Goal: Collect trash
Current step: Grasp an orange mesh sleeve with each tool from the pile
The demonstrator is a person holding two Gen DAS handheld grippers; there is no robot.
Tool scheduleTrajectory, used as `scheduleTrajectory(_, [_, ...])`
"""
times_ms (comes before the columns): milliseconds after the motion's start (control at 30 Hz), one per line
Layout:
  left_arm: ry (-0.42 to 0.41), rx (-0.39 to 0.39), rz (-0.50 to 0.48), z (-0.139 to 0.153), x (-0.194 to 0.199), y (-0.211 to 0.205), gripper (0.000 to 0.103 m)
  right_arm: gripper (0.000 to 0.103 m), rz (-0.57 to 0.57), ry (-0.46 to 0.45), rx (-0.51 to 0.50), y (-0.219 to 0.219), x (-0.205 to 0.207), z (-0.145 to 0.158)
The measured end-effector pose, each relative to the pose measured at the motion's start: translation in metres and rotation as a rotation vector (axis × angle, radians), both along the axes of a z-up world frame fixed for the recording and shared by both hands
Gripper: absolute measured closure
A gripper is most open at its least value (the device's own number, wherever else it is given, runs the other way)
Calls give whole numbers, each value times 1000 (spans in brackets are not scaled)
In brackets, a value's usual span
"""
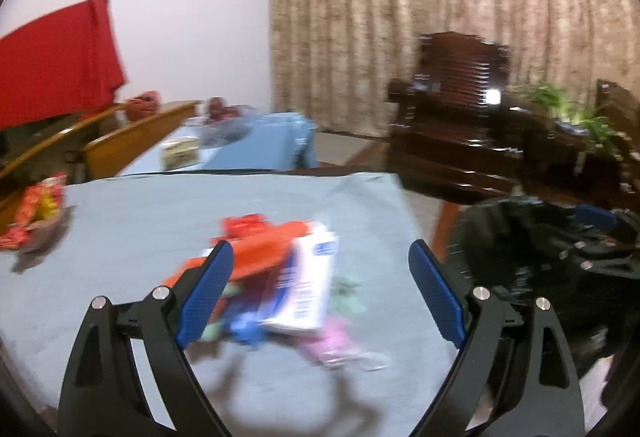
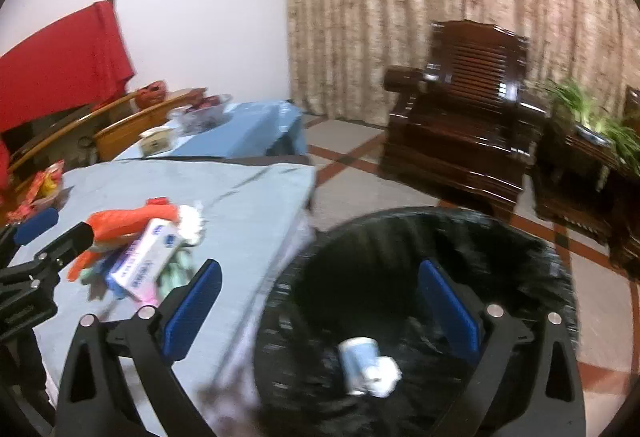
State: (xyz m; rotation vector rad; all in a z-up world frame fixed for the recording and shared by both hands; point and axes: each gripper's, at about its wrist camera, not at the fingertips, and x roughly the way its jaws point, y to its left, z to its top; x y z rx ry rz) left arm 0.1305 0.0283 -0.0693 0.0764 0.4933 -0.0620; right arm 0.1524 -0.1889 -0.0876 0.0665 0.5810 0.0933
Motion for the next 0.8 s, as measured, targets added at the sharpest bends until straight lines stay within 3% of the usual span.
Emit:
scheduleTrajectory(167, [30,6,113,-10,2,49,17,6,65,11,9,40,12,-6])
scheduleTrajectory(567, [36,2,229,-11,12,108,19,7,211,4,10,123,51,2])
scheduleTrajectory(800, [31,2,277,-9,16,133,19,19,282,65,22,165,78,-3])
